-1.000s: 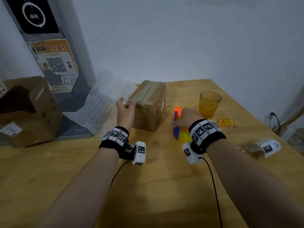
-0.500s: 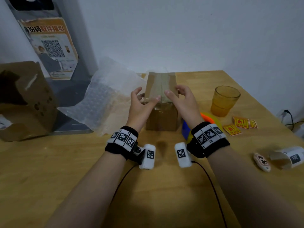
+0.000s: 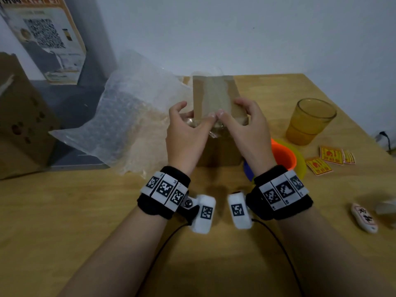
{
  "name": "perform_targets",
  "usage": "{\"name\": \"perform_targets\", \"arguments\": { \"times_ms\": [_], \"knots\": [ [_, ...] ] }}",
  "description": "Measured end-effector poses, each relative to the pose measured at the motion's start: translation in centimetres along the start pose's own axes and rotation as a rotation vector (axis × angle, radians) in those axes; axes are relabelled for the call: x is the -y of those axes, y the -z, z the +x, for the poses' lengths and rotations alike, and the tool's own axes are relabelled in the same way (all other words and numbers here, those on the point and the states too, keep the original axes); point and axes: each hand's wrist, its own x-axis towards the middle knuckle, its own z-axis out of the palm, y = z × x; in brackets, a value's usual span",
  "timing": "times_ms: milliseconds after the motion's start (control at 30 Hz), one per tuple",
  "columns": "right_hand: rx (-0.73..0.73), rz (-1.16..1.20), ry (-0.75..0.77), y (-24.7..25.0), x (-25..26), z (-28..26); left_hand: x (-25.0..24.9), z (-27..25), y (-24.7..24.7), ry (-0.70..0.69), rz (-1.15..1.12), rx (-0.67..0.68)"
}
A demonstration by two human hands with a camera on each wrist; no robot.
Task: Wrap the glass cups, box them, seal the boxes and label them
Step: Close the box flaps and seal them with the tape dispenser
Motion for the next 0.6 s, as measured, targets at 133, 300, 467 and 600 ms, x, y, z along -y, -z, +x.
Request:
{"name": "perform_targets", "arguments": {
  "times_ms": [133,300,467,600],
  "knots": [
    [-0.017,-0.039,0.036,0.1,-0.2,-0.3,0.4,-0.1,-0.1,0.028,-0.058,-0.049],
    [-0.005,-0.073,0.035,0.4,-0.2,0.1,0.7,0.2,0.2,0.038,-0.133,-0.044],
    [-0.086,0.092,0.001,0.7,-0.8,0.5,0.9,0.8,1.0,0.087,-0.216,-0.014],
    [-0.099,0.137,-0.002,0.7,-0.7,0.3,1.3,0.6,0.8,0.078,-0.232,-0.046]
  ]
}}
